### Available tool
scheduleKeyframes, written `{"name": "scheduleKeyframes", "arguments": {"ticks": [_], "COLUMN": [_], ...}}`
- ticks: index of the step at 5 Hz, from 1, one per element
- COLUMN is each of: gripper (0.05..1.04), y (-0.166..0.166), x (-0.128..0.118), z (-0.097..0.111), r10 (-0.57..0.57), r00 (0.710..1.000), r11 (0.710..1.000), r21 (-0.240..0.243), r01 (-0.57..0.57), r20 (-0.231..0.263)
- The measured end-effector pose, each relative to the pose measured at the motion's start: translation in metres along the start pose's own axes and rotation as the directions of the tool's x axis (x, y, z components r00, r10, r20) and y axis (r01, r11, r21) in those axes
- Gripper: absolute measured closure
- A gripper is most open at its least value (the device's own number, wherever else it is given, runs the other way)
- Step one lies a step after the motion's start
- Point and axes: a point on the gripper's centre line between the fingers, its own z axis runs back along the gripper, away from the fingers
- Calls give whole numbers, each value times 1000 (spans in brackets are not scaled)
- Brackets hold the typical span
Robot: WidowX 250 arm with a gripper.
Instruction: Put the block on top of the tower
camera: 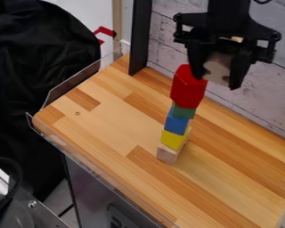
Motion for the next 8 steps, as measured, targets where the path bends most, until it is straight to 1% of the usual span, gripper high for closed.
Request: {"name": "scheduleKeyframes", "arguments": {"ticks": [1, 4, 5, 6, 8], "gripper": [462, 462, 462, 462, 462], "y": [6, 18, 20, 25, 28], "x": [5, 7, 6, 6, 0], "z": [2, 3, 3, -1, -8], "r10": [25, 50, 46, 56, 69], "r00": [1000, 999, 999, 998, 997], "r11": [1000, 999, 999, 997, 995], "r21": [1, 7, 23, 56, 70], "r01": [-25, -50, -46, -55, -66], "r20": [6, -4, -8, -16, -41]}}
